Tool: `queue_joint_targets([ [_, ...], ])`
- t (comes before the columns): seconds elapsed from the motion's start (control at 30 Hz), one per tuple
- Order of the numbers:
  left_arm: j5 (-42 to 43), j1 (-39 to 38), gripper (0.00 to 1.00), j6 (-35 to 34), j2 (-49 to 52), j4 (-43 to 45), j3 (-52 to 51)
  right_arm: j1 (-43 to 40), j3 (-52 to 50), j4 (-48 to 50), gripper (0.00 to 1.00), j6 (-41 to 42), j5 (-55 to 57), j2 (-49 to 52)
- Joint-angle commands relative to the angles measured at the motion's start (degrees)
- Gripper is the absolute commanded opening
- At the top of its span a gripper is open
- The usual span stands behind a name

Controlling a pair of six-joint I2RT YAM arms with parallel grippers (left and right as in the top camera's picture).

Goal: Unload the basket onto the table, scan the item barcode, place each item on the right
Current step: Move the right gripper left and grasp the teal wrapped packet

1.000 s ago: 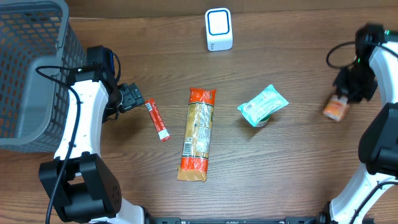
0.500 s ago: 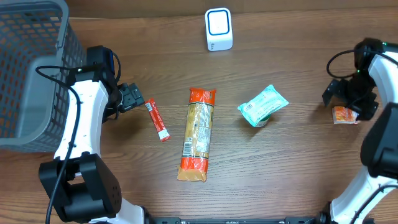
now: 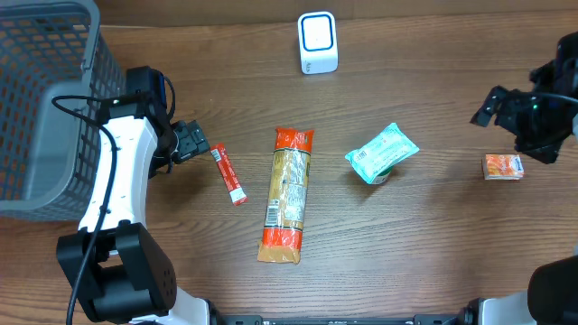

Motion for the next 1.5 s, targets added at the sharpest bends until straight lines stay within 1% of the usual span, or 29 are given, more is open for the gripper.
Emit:
queue_joint_targets([
  [0.0, -0.3, 0.0, 1.00, 0.5, -0.6, 0.1, 0.6, 1.1, -5.3, 2.5, 1.00, -1.6, -3.8, 0.7],
  [0.2, -0.3, 0.0, 1.00, 0.5, -0.6, 0.1, 0.6, 3.1, -16.9, 11.4, 1.00, -1.6, -8.6, 0.7],
  [0.37, -0.3, 0.0, 1.00, 0.5, -0.6, 0.1, 0.6, 3.7, -22.8, 16.5, 1.00, -1.8, -11.6, 0.7],
  [0.5, -0.3, 0.0, 1.00, 0.5, -0.6, 0.1, 0.6, 3.7, -24.5, 18.3, 1.00, -7.8, -18.6, 0.7],
  [0.6, -0.3, 0.0, 1.00, 0.5, -0.6, 0.1, 0.6, 3.7, -24.5, 19.0, 1.00, -12.0, -28.0, 0.7],
  [0.63, -0.3, 0.0, 1.00, 0.5, -0.6, 0.1, 0.6, 3.7, -24.7, 19.6, 1.00, -12.1, -30.1, 0.7],
  [0.73, -0.3, 0.0, 1.00, 0.5, -0.6, 0.1, 0.6, 4.4, -25.9, 22.8, 0.99, -11.9, -33.8, 0.8],
  [0.83, -0.3, 0.0, 0.99, 0.5, -0.6, 0.1, 0.6, 5.6, -28.1, 28.1, 0.98, -11.0, -33.7, 0.8],
  [1.0, -0.3, 0.0, 1.00, 0.5, -0.6, 0.1, 0.6, 6.1, -33.0, 39.8, 0.98, -5.3, -33.7, 0.9],
  [1.17, -0.3, 0.0, 1.00, 0.5, -0.6, 0.1, 0.6, 6.1, -37.1, 47.9, 0.98, -1.3, -34.3, 1.1],
  [1.27, -0.3, 0.0, 1.00, 0.5, -0.6, 0.0, 0.6, 6.1, -38.9, 51.8, 0.95, -1.3, -37.0, 1.2],
  [1.37, -0.3, 0.0, 1.00, 0.5, -0.6, 0.1, 0.6, 6.1, -39.3, 53.2, 0.90, -1.3, -38.3, 1.3],
  [1.43, -0.3, 0.0, 1.00, 0.5, -0.6, 0.1, 0.6, 6.1, -39.3, 53.8, 0.85, -1.3, -38.5, 1.3],
  [1.47, -0.3, 0.0, 1.00, 0.5, -0.6, 0.1, 0.6, 6.1, -39.3, 54.0, 0.80, -1.3, -38.5, 1.3],
])
